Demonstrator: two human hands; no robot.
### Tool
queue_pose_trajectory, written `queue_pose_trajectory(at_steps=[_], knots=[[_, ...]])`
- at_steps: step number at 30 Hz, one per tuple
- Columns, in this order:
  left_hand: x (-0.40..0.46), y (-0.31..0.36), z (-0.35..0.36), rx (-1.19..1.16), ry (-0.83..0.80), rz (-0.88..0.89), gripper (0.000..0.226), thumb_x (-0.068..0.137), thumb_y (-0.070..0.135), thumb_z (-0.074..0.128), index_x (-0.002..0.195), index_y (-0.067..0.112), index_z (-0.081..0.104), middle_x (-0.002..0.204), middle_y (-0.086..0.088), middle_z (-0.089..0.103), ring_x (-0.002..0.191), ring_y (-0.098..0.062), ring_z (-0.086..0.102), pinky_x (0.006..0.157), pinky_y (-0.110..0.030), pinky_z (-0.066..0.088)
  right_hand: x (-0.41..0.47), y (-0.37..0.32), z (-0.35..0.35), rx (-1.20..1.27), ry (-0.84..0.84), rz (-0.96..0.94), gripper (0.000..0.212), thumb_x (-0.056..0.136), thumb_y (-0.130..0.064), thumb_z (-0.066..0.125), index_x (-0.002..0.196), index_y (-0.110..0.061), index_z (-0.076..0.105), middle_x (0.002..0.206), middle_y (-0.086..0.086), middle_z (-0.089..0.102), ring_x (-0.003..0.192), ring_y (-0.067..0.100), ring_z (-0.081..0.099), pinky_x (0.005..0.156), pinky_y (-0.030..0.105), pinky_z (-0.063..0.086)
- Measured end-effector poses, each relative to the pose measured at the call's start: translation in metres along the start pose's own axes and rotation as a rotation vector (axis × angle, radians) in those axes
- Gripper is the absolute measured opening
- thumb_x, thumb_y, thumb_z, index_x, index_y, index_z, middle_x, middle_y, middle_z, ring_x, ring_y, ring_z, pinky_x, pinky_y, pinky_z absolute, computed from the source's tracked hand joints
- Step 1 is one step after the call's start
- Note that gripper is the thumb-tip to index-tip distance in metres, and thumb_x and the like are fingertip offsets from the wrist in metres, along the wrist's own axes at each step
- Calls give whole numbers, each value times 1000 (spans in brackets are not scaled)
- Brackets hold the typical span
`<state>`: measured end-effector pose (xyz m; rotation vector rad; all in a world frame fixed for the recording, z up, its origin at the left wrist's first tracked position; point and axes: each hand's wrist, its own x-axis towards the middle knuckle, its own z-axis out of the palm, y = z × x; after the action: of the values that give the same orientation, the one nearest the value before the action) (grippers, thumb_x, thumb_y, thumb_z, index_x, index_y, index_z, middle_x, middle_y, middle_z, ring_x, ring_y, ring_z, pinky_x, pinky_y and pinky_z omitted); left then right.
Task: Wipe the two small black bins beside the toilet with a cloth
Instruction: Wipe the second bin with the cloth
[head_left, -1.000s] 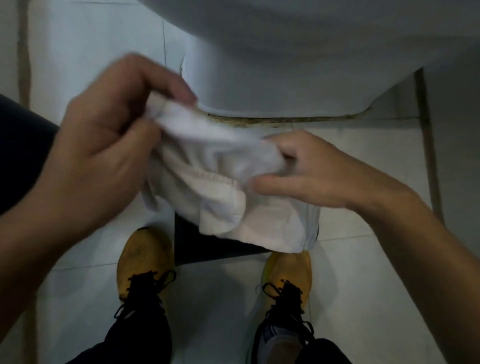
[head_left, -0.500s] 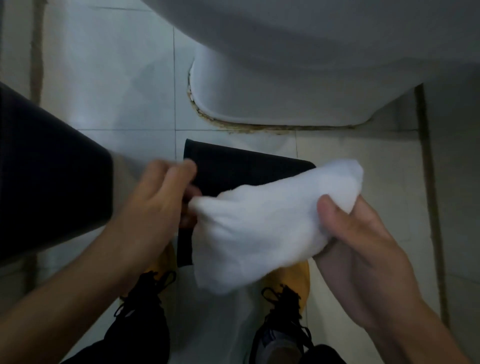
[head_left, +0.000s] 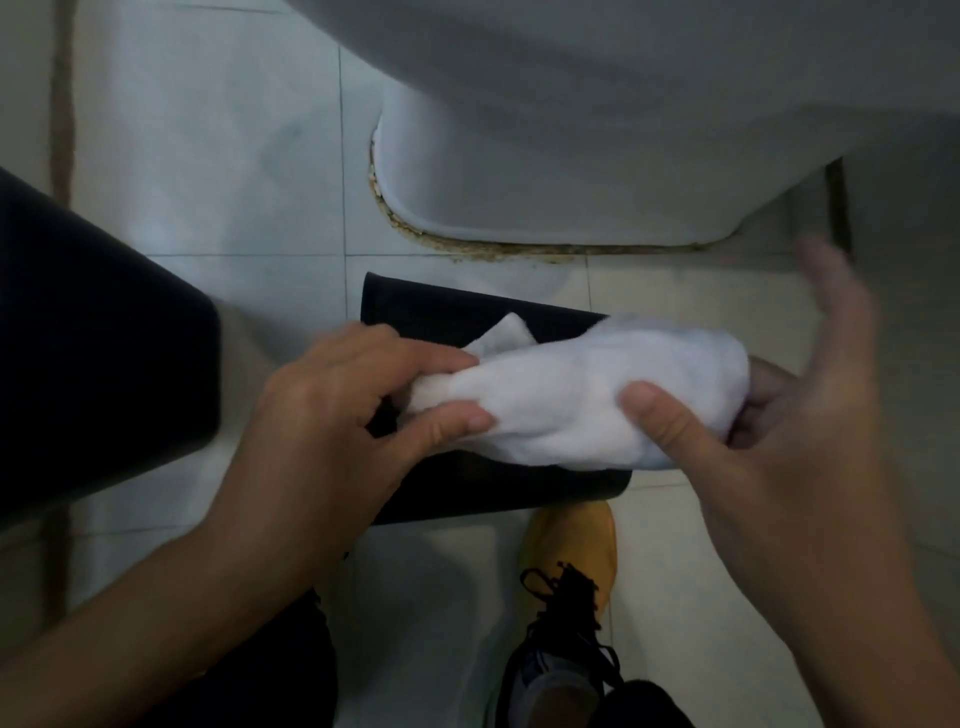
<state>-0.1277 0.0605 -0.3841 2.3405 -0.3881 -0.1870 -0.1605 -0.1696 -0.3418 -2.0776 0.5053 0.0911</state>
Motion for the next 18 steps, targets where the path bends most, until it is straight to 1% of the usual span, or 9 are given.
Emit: queue_pose_trajectory(at_steps=[2, 4, 7, 9, 11, 13, 15, 16, 18], knots=[[0, 2, 3, 179, 113, 50, 38, 85, 47, 60, 102, 15, 71, 91, 1, 59, 88, -15, 47, 76, -23, 35, 2, 0, -5, -135, -175, -66, 71, 69, -64, 77, 134, -45, 52, 107, -25, 65, 101, 3, 66, 76, 16, 56], [4, 1, 1, 234, 199, 37, 38, 85, 48, 63, 97, 13, 70, 103, -10, 50, 101, -21, 40, 83, -26, 33, 4, -2, -10, -174, -348, -59, 71, 54, -71, 77, 119, -50, 56, 111, -27, 61, 104, -1, 61, 80, 22, 55], [12, 0, -4, -73, 111, 135, 28, 87, 35, 64, 96, 9, 58, 118, -7, 52, 116, -6, 47, 93, -20, 42, 9, 1, -14, -408, -243, -267, 49, 54, -67, 74, 96, -48, 58, 102, -17, 50, 97, 3, 51, 82, 14, 40], [15, 2, -6, -270, 78, 130, 22, 91, 29, 59, 100, 11, 50, 107, 1, 62, 105, -2, 59, 81, -19, 51, 17, 3, -17, -449, -140, -412, 36, 66, -66, 74, 88, -42, 60, 109, -9, 47, 106, 11, 48, 87, 19, 38], [20, 11, -6, -264, 164, 89, 20, 92, 32, 57, 99, 16, 48, 95, 11, 60, 83, -3, 60, 64, -16, 48, 23, 10, -18, -173, -268, -405, 32, 74, -60, 71, 82, -31, 62, 111, -7, 58, 105, 15, 57, 83, 29, 48], [27, 23, -2, -286, 264, 13, 16, 93, 30, 58, 93, 16, 50, 84, 14, 56, 76, 0, 56, 61, -10, 42, 28, 19, -14, 330, -475, -195, 45, 77, -61, 72, 86, -18, 63, 93, -3, 63, 84, 20, 62, 64, 36, 50], [39, 30, 7, -396, 312, -127, 16, 94, 27, 60, 88, 13, 54, 75, 14, 57, 71, 6, 56, 62, -7, 41, 29, 32, -4, 686, -579, 97, 52, 69, -60, 81, 102, -21, 71, 104, 2, 69, 96, 27, 66, 73, 35, 56], [44, 29, 13, -464, 301, -220, 18, 94, 28, 60, 87, 12, 57, 73, 12, 59, 70, 7, 57, 61, -9, 43, 27, 39, 3, 769, -590, 209, 55, 64, -54, 87, 108, -25, 74, 114, 2, 71, 106, 25, 68, 81, 33, 58], [50, 18, 24, -528, 205, -359, 21, 94, 33, 60, 88, 13, 61, 73, 11, 64, 70, 3, 61, 61, -16, 49, 22, 45, 16, 795, -512, 348, 48, 58, -30, 93, 104, -27, 78, 115, 6, 74, 106, 25, 70, 78, 31, 59]])
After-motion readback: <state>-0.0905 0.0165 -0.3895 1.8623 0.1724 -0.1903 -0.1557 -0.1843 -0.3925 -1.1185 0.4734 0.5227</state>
